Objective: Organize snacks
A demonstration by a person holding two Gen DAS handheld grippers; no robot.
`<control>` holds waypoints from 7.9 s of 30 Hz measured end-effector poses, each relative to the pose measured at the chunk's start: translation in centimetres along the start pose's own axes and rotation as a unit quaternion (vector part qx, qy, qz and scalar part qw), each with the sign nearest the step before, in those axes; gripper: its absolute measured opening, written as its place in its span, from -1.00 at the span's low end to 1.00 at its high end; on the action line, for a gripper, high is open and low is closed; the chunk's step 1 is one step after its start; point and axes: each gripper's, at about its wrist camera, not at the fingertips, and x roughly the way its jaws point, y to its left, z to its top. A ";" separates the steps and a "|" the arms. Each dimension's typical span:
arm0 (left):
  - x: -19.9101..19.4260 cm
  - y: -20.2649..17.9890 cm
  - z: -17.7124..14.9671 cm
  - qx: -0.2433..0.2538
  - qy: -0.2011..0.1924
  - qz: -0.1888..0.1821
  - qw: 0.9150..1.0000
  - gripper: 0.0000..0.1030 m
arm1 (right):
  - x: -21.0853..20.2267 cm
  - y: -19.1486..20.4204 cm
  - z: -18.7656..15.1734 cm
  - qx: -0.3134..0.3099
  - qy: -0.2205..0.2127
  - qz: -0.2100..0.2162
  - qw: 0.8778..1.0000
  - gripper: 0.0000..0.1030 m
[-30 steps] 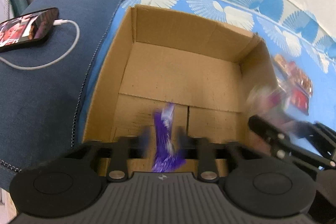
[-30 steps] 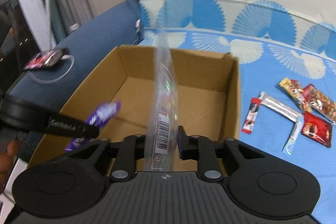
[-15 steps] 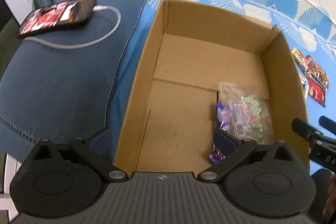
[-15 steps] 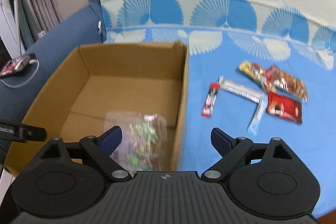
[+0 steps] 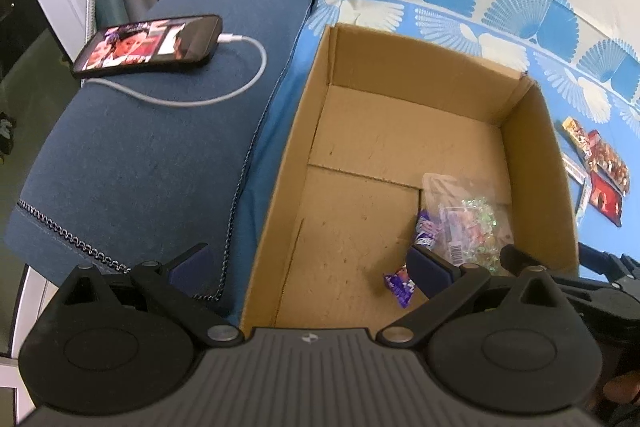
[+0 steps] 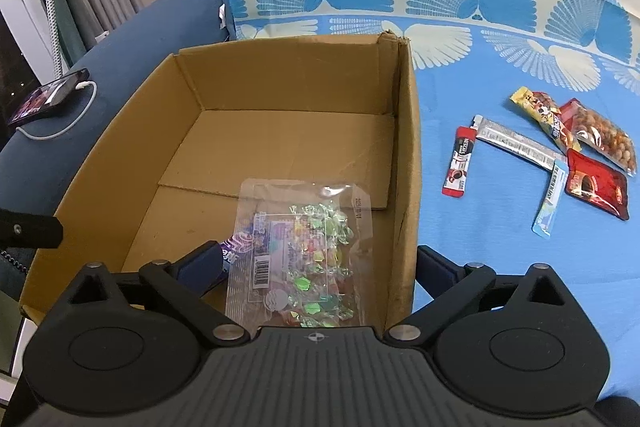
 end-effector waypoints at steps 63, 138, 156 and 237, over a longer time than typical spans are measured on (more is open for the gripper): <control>24.1 -50.9 7.6 -0.136 0.298 -0.051 0.943 1.00 | -0.3 -47.2 -1.2 0.057 0.028 -0.243 0.968 0.25; 4.0 -33.3 -2.5 0.118 0.086 -0.141 0.979 0.08 | -13.0 -33.2 -5.6 0.182 -0.109 -0.198 0.957 0.08; -6.2 -14.8 -4.4 0.089 0.012 -0.109 0.990 0.08 | -18.8 -10.3 -6.5 0.045 -0.104 -0.043 0.993 0.08; -3.8 -1.5 -1.4 0.027 -0.044 -0.070 0.996 0.09 | -12.3 4.1 -0.1 -0.064 -0.064 0.027 0.996 0.08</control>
